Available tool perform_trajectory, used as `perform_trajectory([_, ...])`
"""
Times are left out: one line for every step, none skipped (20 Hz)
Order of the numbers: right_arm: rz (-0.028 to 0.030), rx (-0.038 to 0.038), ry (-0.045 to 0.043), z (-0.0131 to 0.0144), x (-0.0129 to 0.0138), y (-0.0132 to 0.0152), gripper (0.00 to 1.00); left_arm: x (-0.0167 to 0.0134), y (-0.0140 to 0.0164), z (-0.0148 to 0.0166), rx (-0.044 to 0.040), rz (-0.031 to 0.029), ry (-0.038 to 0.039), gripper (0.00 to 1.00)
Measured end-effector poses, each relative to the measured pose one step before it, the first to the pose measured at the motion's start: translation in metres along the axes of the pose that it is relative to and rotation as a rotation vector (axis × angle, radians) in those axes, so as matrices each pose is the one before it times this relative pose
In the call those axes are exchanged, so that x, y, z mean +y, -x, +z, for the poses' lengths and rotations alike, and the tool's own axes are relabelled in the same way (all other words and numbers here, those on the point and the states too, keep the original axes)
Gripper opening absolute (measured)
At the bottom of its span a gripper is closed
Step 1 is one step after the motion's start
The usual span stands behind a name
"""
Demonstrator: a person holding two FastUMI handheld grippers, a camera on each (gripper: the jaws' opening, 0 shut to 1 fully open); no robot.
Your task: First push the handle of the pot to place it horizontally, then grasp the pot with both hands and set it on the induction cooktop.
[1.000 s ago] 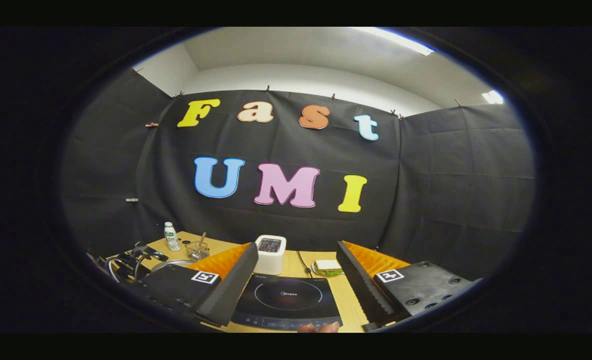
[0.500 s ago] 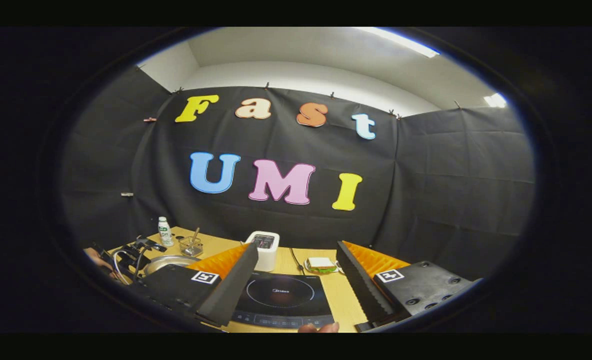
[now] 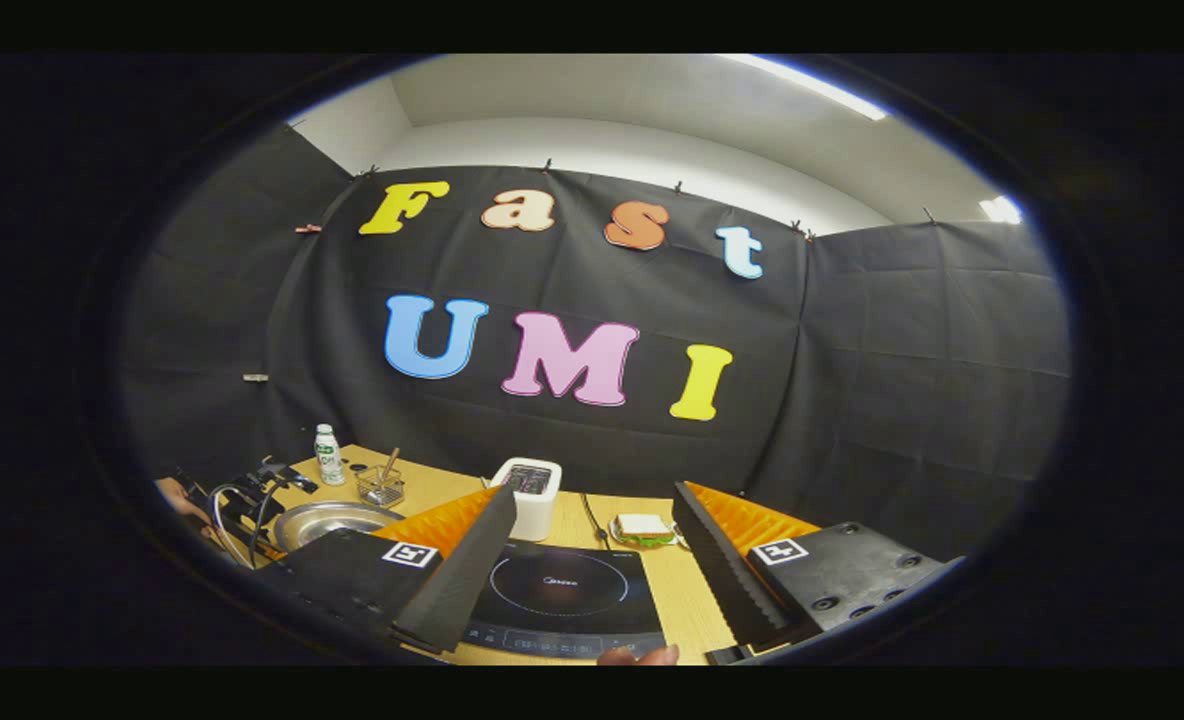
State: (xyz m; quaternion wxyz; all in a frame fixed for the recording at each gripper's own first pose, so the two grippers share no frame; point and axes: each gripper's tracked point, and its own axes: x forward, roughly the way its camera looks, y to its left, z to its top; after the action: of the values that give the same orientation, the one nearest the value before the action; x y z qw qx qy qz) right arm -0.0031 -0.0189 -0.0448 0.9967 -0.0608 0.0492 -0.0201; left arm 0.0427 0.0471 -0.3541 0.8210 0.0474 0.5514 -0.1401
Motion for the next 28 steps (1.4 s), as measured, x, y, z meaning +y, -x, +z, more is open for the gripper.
perform_trajectory([0.00026,0.00543,-0.00124,-0.00174,0.00154,-0.00164,0.98,0.00881,0.00042,0.00025,-0.00038,0.01344,-0.00131,0.05])
perform_trajectory([-0.00102,0.00429,-0.00001,-0.00053,0.00002,-0.00064,0.98,0.00767,-0.00110,0.00069,-0.00143,0.01284,0.00174,0.05])
perform_trajectory([-0.00062,0.00332,-0.00045,-0.00060,0.00034,-0.00171,0.98,0.00790,-0.00107,0.00121,-0.00173,0.01218,0.00395,0.05])
perform_trajectory([-0.00140,0.00220,-0.00090,-0.00048,0.00018,-0.00110,0.96,0.00640,-0.00099,0.00102,-0.00229,0.00862,0.00559,0.05])
perform_trajectory([-0.00147,0.00161,-0.00038,-0.00088,0.00044,-0.00087,0.96,0.00582,-0.00075,0.00143,-0.00134,0.00522,0.00844,0.05])
perform_trajectory([-0.00259,0.00132,0.00110,-0.00039,0.00026,-0.00080,0.96,0.00512,-0.00174,0.00194,-0.00158,0.00309,0.01134,0.05])
perform_trajectory([-0.00158,0.00148,0.00185,-0.00071,-0.00024,-0.00105,0.96,0.00592,-0.00192,0.00346,-0.00219,0.00621,0.01133,0.05])
perform_trajectory([-0.00156,0.00076,0.00239,-0.00045,0.00065,-0.00003,0.96,0.00821,-0.00203,0.00238,-0.00353,0.00986,0.01041,0.05])
perform_trajectory([-0.00174,0.00172,0.00315,-0.00041,0.00059,-0.00106,0.96,0.00803,-0.00246,0.00373,-0.00338,0.01347,0.01069,0.05])
perform_trajectory([-0.00038,0.00271,0.00308,-0.00085,0.00001,-0.00091,0.96,0.00864,-0.00288,0.00359,-0.00331,0.01230,0.01144,0.05])
perform_trajectory([-0.00130,0.00313,0.00341,-0.00125,0.00101,-0.00065,0.96,0.00721,-0.00273,0.00406,-0.00174,0.00806,0.01389,0.05])
perform_trajectory([-0.00158,0.00466,0.00310,-0.00118,0.00034,-0.00068,0.96,0.00659,-0.00197,0.00145,-0.00178,0.00468,0.01715,0.05])
perform_trajectory([0.00016,0.00528,0.00161,-0.00129,0.00073,-0.00021,0.98,0.00466,-0.00283,0.00503,-0.00137,0.00108,0.01958,0.05])
perform_trajectory([-0.00185,0.00646,0.00044,-0.00130,0.00026,-0.00083,0.96,0.00446,-0.00265,0.00403,-0.00355,0.00040,0.01963,0.05])
perform_trajectory([-0.00057,0.00715,-0.00121,-0.00243,0.00031,-0.00007,0.96,0.00395,-0.00284,0.00456,-0.00384,0.00076,0.01786,0.05])
perform_trajectory([-0.00035,0.00758,-0.00096,-0.00211,0.00083,-0.00020,0.96,0.00394,-0.00251,0.00419,-0.00348,0.00016,0.01718,0.05])
perform_trajectory([-0.00065,0.00666,0.00124,-0.00162,0.00074,-0.00182,0.96,0.00331,-0.00236,0.00480,-0.00463,0.00269,0.01601,0.05])
perform_trajectory([-0.00139,0.00490,0.00246,-0.00140,0.00019,-0.00104,0.96,0.00350,-0.00034,0.00439,-0.00431,0.00386,0.01587,0.05])
perform_trajectory([-0.00236,0.00509,0.00091,-0.00200,-0.00066,-0.00119,0.98,0.00238,-0.00283,0.00513,-0.00274,0.00164,0.01457,0.05])
perform_trajectory([-0.00114,0.00612,-0.00157,-0.00184,-0.00035,-0.00014,0.98,0.00145,-0.00380,0.00549,-0.00426,0.00150,0.01165,0.05])
perform_trajectory([-0.00277,0.00622,-0.00291,-0.00168,0.00054,-0.00140,0.96,0.00176,-0.00200,0.00674,-0.00297,0.00215,0.00866,0.05])
perform_trajectory([-0.00268,0.00621,-0.00266,-0.00264,-0.00026,-0.00056,0.96,0.00423,-0.00102,0.00534,-0.00456,0.00384,0.00572,0.05])
perform_trajectory([-0.00242,0.00391,-0.00112,-0.00120,0.00020,-0.00097,0.96,0.00312,-0.00140,0.00560,-0.00527,0.00620,0.00149,0.05])
perform_trajectory([-0.00239,0.00041,0.00128,-0.00154,0.00031,-0.00020,0.99,0.00049,-0.00490,0.00479,-0.00705,0.00567,-0.00312,0.05])
perform_trajectory([-0.00233,-0.00263,0.00267,-0.00204,0.00047,-0.00051,0.98,0.00220,-0.00288,0.00619,-0.00864,0.00647,-0.00595,0.05])
perform_trajectory([-0.00534,0.00024,0.00169,-0.00131,0.00041,-0.00035,0.98,0.00138,-0.00214,0.00480,-0.00857,0.00513,-0.00697,0.05])
perform_trajectory([-0.00382,0.00517,-0.00302,-0.00270,-0.00015,-0.00010,0.99,0.00084,0.00003,0.00407,-0.00527,0.00403,-0.00709,0.05])
perform_trajectory([0.00038,0.00451,-0.00632,-0.00131,0.00142,0.00106,0.98,-0.00009,0.00230,-0.00058,-0.00100,0.00227,-0.00655,0.05])
